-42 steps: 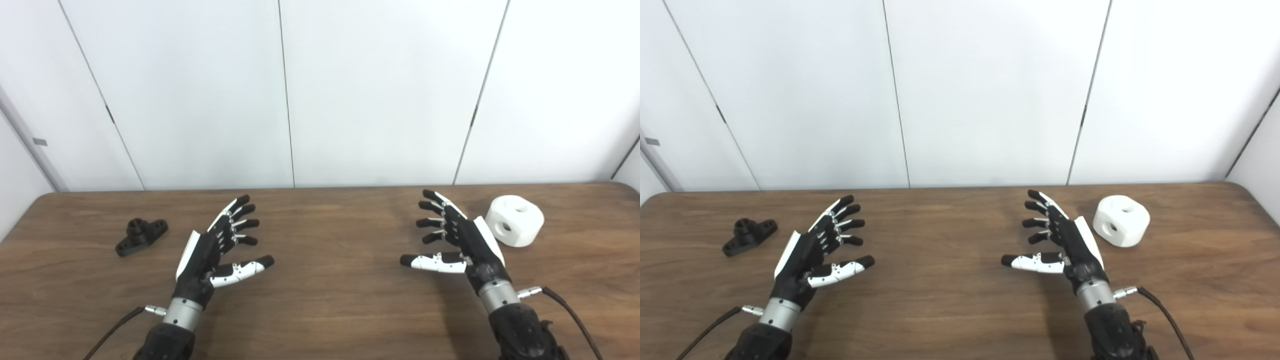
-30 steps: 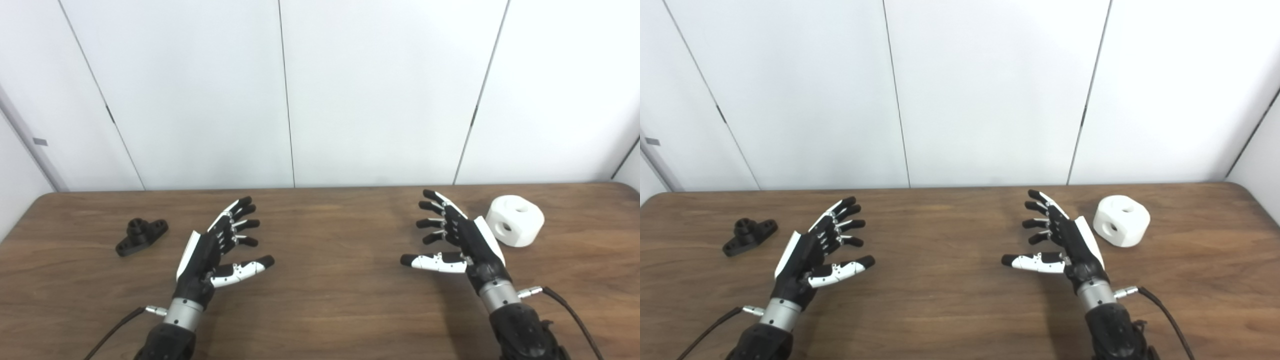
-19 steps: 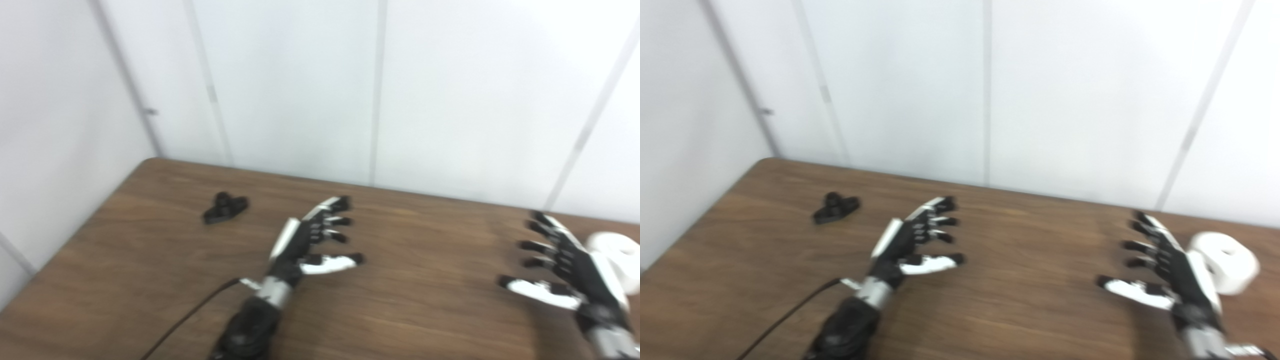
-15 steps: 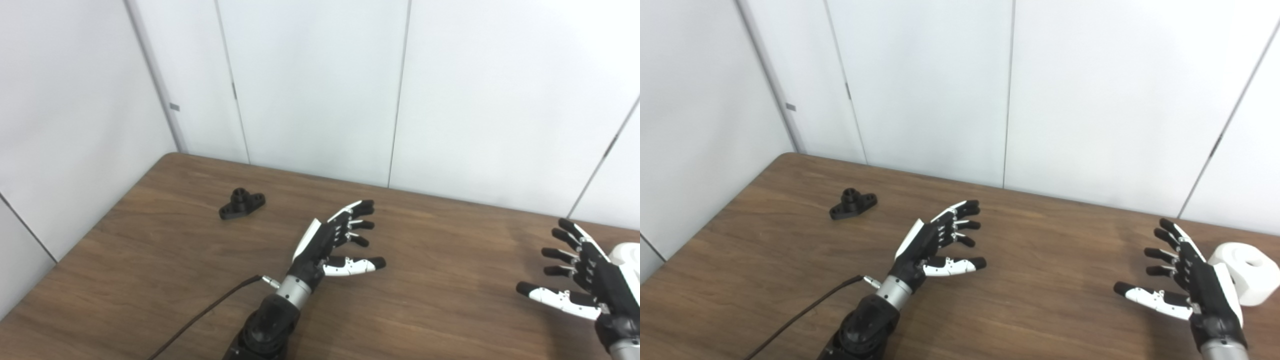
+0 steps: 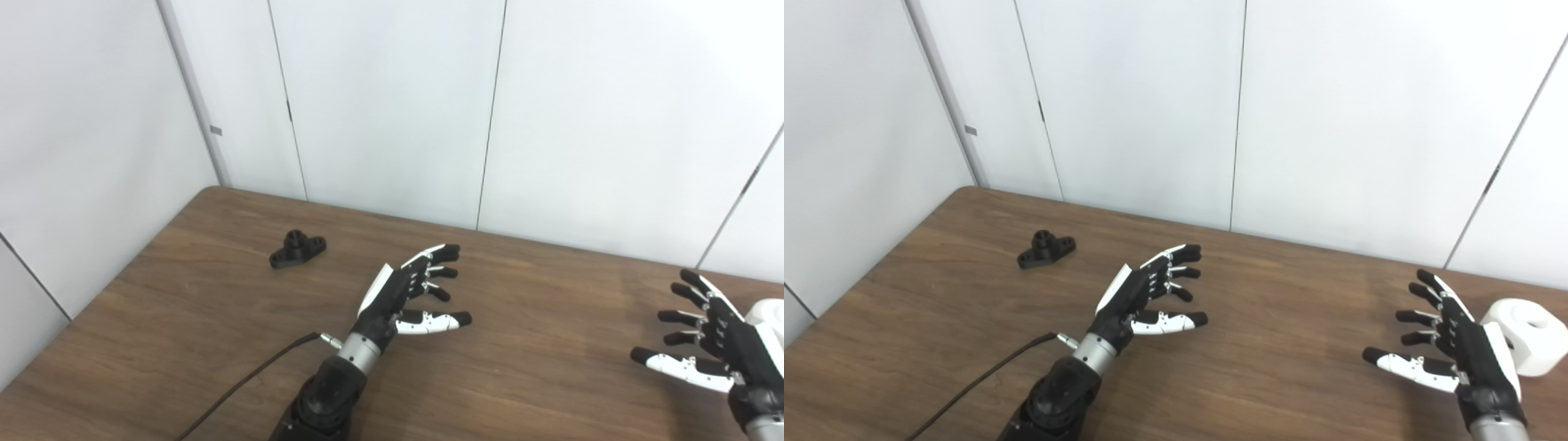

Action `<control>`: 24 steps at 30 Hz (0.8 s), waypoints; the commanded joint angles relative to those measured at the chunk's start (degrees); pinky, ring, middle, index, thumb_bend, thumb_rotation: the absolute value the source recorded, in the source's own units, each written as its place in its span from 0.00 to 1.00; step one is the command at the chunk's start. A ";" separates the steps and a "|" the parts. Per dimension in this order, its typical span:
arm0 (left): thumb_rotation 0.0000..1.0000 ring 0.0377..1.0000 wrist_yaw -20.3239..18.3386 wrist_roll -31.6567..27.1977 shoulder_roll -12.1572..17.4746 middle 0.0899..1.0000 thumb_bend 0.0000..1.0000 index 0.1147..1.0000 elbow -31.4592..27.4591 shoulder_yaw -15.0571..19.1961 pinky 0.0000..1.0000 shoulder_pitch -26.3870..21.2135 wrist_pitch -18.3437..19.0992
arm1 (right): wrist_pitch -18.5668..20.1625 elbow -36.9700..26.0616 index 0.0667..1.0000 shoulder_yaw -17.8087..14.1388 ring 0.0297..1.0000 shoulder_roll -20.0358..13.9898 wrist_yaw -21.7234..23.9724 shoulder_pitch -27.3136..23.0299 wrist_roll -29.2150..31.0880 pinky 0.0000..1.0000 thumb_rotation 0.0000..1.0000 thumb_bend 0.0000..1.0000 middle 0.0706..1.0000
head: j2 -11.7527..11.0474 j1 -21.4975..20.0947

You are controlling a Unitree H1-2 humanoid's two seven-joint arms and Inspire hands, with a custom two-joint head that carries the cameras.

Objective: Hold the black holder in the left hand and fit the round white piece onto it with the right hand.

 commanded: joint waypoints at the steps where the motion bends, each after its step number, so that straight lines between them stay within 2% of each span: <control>1: 0.03 0.73 0.23 -0.20 1.36 0.80 0.71 0.79 -2.93 0.53 0.58 -2.54 -0.47 | -0.98 -1.95 0.89 -0.57 0.70 -0.95 -0.28 -1.67 0.15 0.54 0.04 0.71 0.85 | 0.08 -0.07; 5: 0.02 0.70 -0.77 -1.42 3.08 0.75 0.68 0.74 -4.60 1.06 0.57 -2.98 0.56 | -0.96 -1.91 0.89 -0.74 0.70 -0.82 -0.33 -1.65 0.26 0.53 0.03 0.71 0.86 | -0.05 -0.14; 6: 0.05 0.69 -1.28 -1.69 4.06 0.74 0.68 0.73 -4.83 1.28 0.57 -3.33 0.37 | -1.32 -1.66 0.89 -0.77 0.70 -0.84 -0.35 -1.63 0.30 0.54 0.04 0.71 0.86 | 0.03 -0.19; 7: 0.14 0.69 -1.62 -1.82 4.74 0.73 0.69 0.72 -4.97 1.42 0.58 -3.58 0.21 | -1.58 -1.48 0.89 -0.79 0.70 -0.87 -0.36 -1.61 0.32 0.54 0.05 0.72 0.86 | 0.03 -0.19; 9: 0.19 0.69 -2.25 -1.33 6.81 0.72 0.70 0.72 -5.41 1.63 0.58 -4.26 0.32 | -1.77 -1.44 0.89 -0.70 0.69 -0.89 -0.40 -1.51 0.13 0.53 0.06 0.72 0.86 | 0.31 -0.29; 12: 0.14 0.71 -3.37 -0.83 9.57 0.74 0.70 0.72 -6.59 1.84 0.58 -4.90 1.48 | -1.31 -1.63 0.89 -0.74 0.70 -0.69 -0.35 -1.40 0.27 0.53 0.07 0.72 0.86 | 0.46 -0.57; 16: 0.10 0.72 -3.20 2.42 13.55 0.74 0.71 0.71 -11.36 2.42 0.60 -5.06 5.97 | -1.03 -2.16 0.88 -0.68 0.69 -0.68 -0.48 -1.22 -0.10 0.52 0.08 0.72 0.85 | 0.49 -0.64; 22: 0.02 0.72 -0.65 9.95 17.40 0.74 0.72 0.71 -16.69 4.44 0.58 -5.05 12.05 | -1.61 -1.77 0.88 -0.80 0.67 -0.61 -0.48 -1.15 0.22 0.51 0.10 0.72 0.84 | 0.55 -0.73; 24: 0.00 0.72 0.07 11.17 18.28 0.76 0.72 0.72 -16.80 5.61 0.60 -5.01 12.84 | -1.58 -1.84 0.88 -0.75 0.67 -0.52 -0.45 -1.16 0.25 0.51 0.10 0.72 0.84 | 0.59 -0.88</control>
